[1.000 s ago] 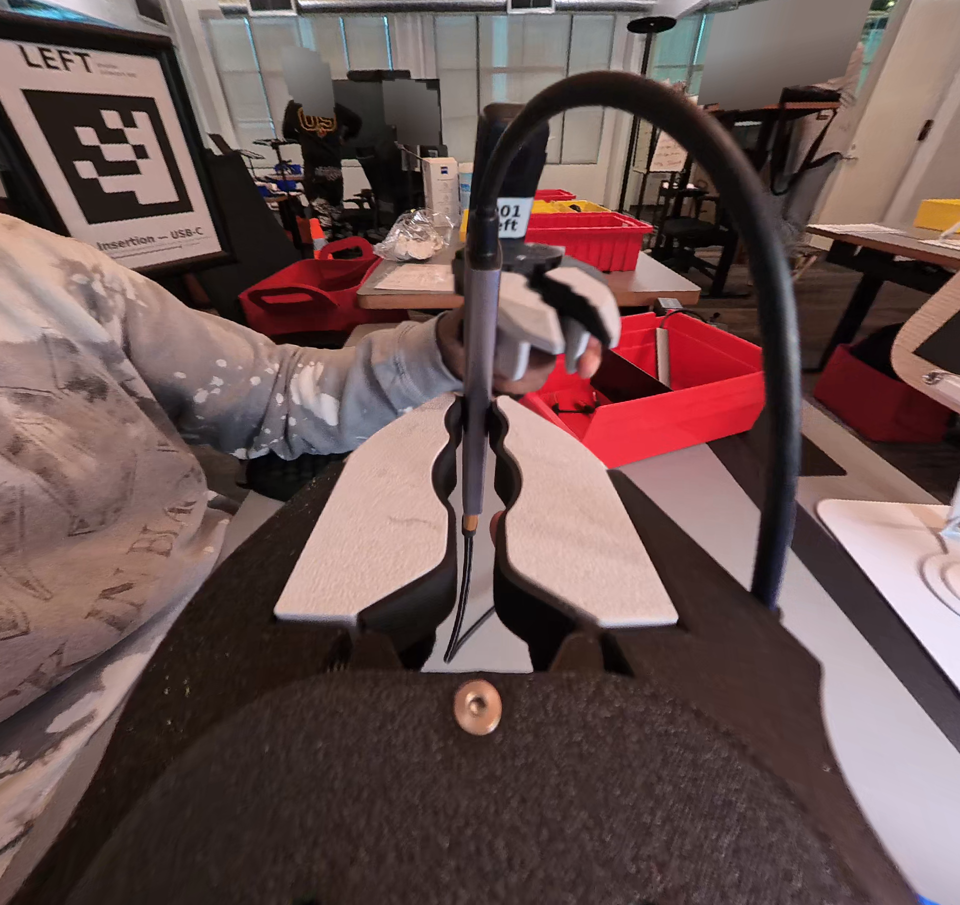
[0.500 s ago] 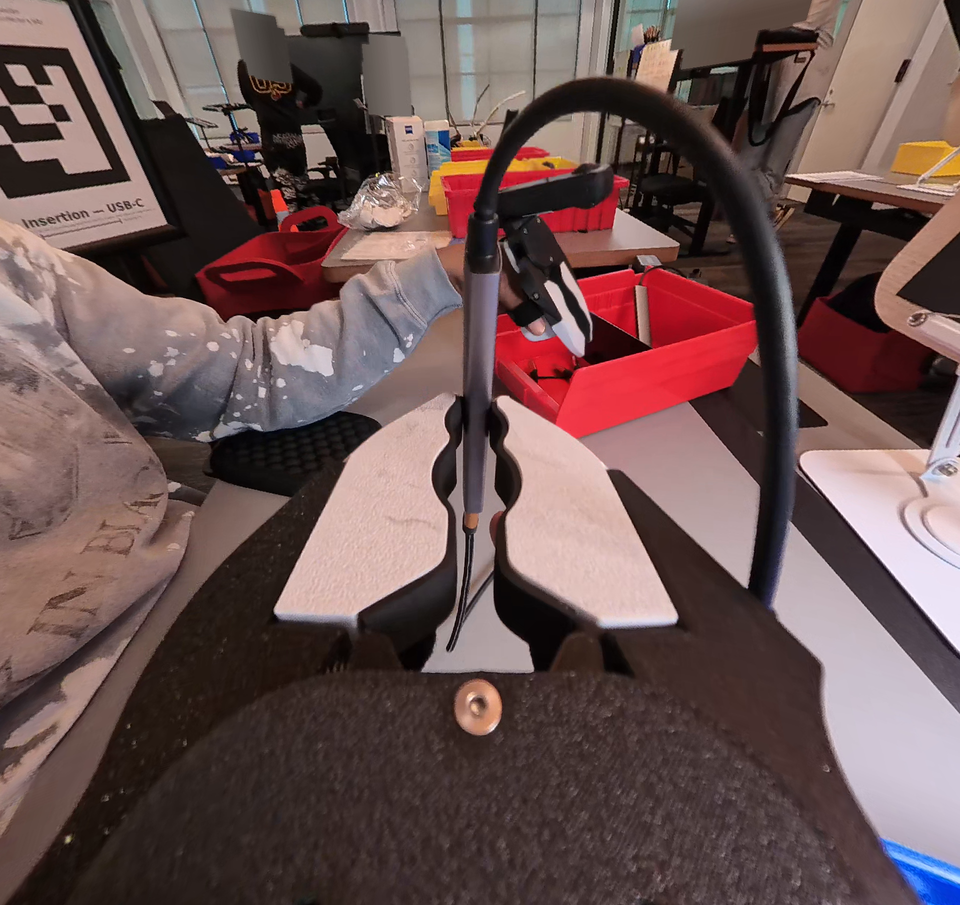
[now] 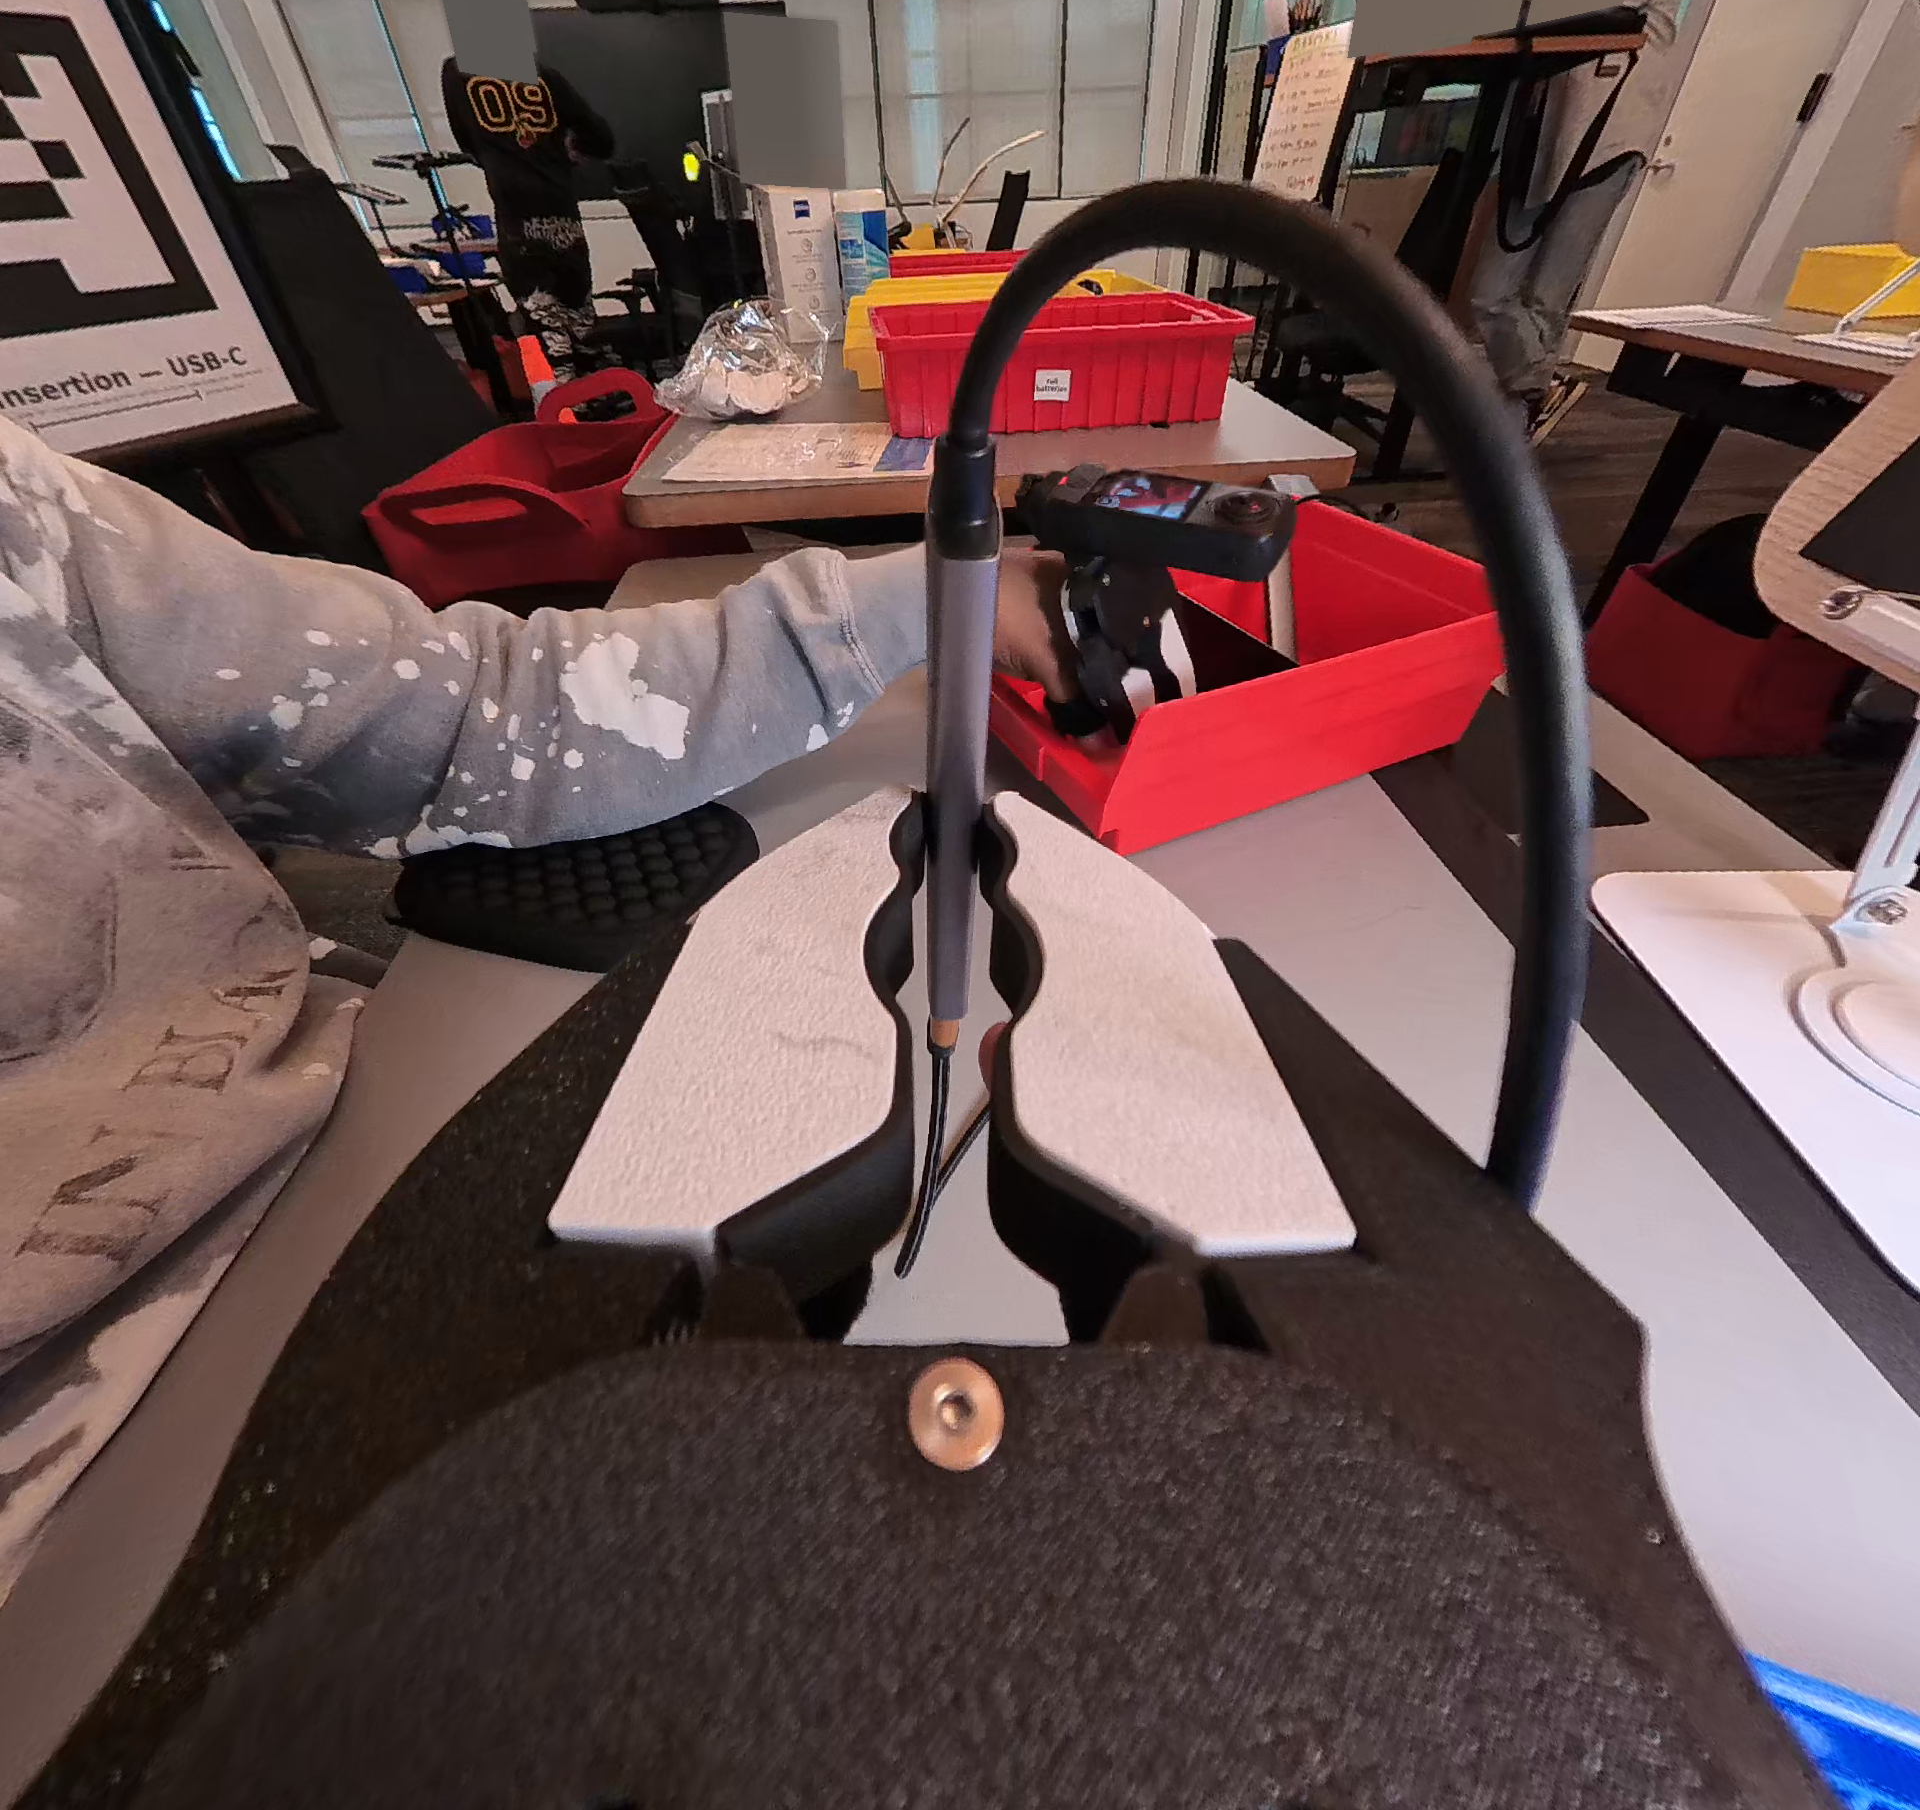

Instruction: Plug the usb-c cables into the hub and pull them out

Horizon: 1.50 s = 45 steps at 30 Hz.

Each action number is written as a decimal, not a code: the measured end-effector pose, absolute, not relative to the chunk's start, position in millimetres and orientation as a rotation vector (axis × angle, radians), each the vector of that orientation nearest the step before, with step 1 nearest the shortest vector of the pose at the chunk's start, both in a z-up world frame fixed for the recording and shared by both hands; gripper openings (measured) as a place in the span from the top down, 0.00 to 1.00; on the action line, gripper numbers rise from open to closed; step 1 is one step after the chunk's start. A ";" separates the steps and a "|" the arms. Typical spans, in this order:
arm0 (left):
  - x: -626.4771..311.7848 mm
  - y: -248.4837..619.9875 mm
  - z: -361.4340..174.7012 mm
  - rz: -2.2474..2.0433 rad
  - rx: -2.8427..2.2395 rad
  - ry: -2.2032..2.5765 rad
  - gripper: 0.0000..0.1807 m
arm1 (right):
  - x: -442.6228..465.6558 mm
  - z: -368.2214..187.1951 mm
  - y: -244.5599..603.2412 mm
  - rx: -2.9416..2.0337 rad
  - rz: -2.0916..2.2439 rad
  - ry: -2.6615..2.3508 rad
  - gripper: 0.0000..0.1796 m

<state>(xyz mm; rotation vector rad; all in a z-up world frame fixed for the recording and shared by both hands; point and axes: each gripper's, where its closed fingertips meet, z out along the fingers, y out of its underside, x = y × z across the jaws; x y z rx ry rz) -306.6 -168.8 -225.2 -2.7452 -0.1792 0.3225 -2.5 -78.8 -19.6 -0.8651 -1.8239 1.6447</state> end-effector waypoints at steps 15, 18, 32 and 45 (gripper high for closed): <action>-316.4 -170.2 -219.0 0.439 -2.725 -0.131 0.94 | -4.3 -25.0 -79.2 -0.879 1.643 -1.837 0.95; -320.6 -171.6 -214.2 0.485 -2.712 -0.133 0.94 | -4.7 -26.4 -79.1 -0.881 1.635 -1.842 0.95; -343.6 -197.2 -56.3 0.652 -2.081 -0.400 0.98 | -5.5 -26.9 -77.3 -0.891 1.634 -1.835 0.95; -159.7 -119.8 -61.2 -0.383 -2.156 0.002 0.98 | 12.9 -8.7 -54.2 -0.888 1.613 -1.789 0.95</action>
